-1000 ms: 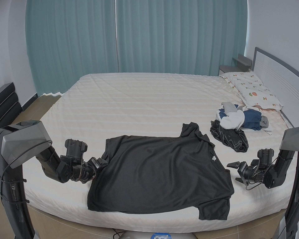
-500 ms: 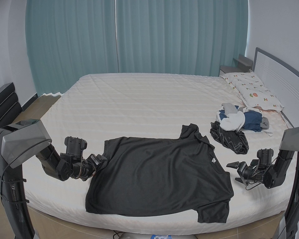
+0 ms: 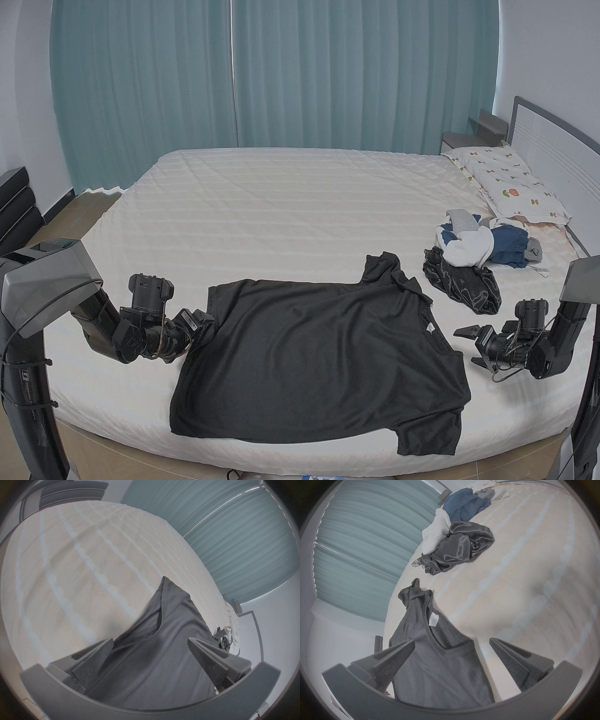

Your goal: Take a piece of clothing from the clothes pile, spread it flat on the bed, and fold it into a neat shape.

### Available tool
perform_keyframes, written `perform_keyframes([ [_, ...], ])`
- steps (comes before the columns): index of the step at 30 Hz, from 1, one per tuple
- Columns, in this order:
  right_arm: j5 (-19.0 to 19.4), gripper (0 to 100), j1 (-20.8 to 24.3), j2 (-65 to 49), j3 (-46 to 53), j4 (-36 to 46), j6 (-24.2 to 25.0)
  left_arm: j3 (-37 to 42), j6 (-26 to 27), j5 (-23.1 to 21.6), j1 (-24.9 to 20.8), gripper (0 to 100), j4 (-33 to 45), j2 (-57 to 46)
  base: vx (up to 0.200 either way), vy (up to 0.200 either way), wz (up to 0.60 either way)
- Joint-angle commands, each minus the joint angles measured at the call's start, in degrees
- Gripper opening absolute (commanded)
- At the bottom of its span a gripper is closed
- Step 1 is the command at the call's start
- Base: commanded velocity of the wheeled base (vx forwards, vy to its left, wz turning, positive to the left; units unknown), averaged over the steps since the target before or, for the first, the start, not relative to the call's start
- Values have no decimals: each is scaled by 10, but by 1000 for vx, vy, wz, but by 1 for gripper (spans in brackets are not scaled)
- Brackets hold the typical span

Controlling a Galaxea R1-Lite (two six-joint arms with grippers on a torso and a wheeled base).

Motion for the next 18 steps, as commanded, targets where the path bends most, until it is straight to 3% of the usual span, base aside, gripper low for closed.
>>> perform_keyframes([
  [1,0,100,1,1,1,-1,0,-15,1,1,2,100,0,0,0,0,0],
  [8,0,100,3,1,2,-1,-1,-52,0,19,10,100,5,8,0,0,0],
  [18,-1,100,4,1,6,-1,-2,-223,0,42,20,100,31,103,0,0,0],
])
